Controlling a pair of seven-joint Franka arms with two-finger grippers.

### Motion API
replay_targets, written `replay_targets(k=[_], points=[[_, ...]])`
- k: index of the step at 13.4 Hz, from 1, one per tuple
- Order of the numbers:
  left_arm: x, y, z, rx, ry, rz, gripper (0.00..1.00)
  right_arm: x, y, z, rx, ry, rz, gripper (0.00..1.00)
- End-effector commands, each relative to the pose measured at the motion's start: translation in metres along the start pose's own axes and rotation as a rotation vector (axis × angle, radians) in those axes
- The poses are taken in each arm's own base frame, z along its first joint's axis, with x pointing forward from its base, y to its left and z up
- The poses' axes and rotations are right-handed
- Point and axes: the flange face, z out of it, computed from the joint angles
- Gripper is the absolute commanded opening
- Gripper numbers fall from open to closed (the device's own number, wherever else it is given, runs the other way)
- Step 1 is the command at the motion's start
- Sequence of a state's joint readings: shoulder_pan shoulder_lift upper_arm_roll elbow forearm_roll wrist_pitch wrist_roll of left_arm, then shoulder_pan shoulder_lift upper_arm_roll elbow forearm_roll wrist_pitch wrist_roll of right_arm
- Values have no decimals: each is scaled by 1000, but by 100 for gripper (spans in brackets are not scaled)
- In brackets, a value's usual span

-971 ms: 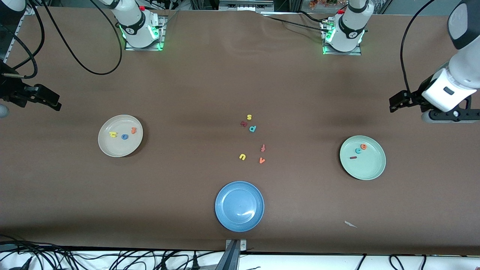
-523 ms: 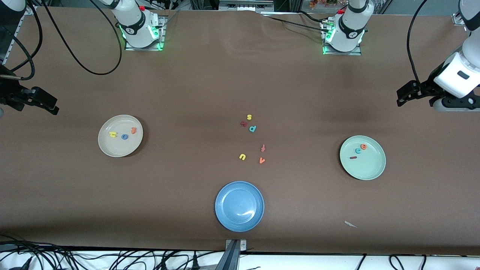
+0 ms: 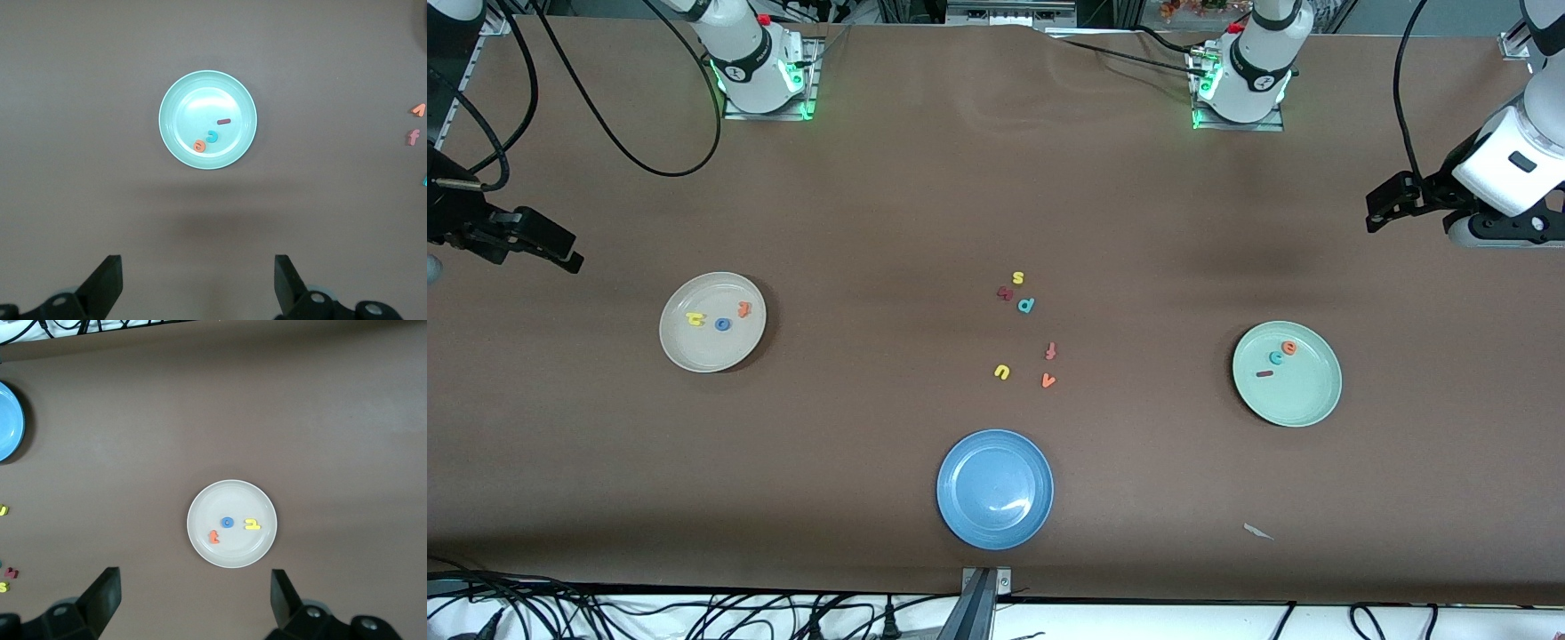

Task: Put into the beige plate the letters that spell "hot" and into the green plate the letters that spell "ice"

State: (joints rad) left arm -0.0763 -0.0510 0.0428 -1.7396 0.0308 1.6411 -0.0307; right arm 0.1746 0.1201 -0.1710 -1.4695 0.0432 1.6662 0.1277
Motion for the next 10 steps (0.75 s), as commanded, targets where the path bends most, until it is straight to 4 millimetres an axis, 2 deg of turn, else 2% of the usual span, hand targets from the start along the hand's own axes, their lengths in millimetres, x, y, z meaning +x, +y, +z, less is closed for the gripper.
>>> replay_targets(k=[1, 7, 10], points=[[-10, -4, -7, -16, -2, 18, 100, -4, -2, 2, 15, -14, -19, 100], [-10, -5, -7, -16, -2, 48, 100, -3, -3, 0, 15, -7, -11, 100], [-9, -13, -7, -16, 2, 44, 100, -3, -3, 1, 13, -9, -14, 100]])
